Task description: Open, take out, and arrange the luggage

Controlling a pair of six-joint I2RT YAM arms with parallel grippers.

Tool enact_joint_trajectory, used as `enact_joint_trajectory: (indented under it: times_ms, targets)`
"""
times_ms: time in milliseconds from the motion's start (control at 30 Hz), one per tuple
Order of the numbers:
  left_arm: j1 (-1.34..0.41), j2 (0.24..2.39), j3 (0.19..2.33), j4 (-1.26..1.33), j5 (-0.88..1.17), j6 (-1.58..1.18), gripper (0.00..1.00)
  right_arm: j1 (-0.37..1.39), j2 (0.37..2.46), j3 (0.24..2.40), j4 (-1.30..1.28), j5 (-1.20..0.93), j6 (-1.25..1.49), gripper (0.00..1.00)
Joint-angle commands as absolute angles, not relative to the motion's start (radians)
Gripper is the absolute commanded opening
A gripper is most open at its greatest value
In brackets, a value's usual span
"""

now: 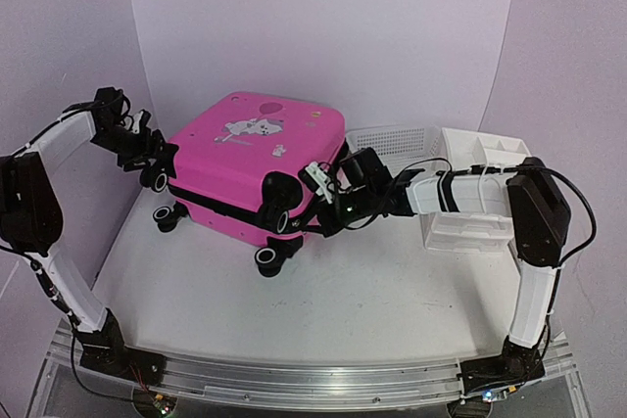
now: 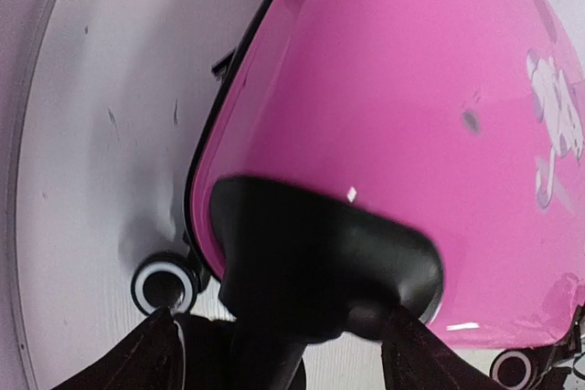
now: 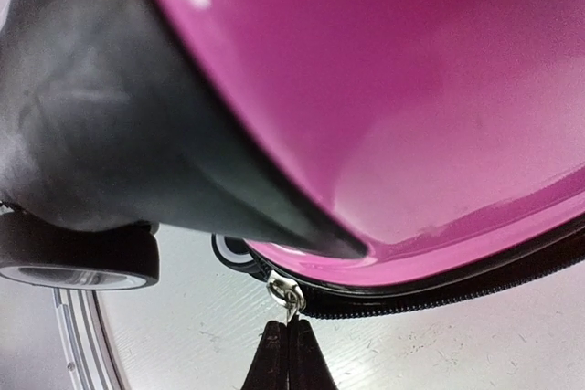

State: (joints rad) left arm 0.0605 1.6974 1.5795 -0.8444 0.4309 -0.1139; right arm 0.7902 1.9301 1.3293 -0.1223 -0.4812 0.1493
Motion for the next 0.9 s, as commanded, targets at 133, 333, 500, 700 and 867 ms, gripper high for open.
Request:
enact_joint_trajectory:
  times_ms: [133,333,500,700,867]
  targets:
    - [0.026,1.633,1.358,-0.87,0.615,-0.13,0.59,0.788,1.927,1.412,-0.083,-0.542,0.157,0.0]
    - [0.026,1.525,1.244,-0.846,0.639,-0.133,0.33,0.786,1.954,1.455,-0.098,-0.557,0.132,0.0]
    - [0.025,1.399,1.157,-0.836,0.658,-0.16,0.13,0.776,1.966,1.472,-0.121,-0.569,0.084,0.0]
    - [0.007,1.216,1.024,-0.812,0.748,-0.25,0.11,0.752,1.995,1.506,-0.147,-0.649,0.02,0.0]
    - [-0.042,1.027,0.839,-0.787,0.72,-0.379,0.12,0.716,2.028,1.534,-0.176,-0.619,0.012,0.0]
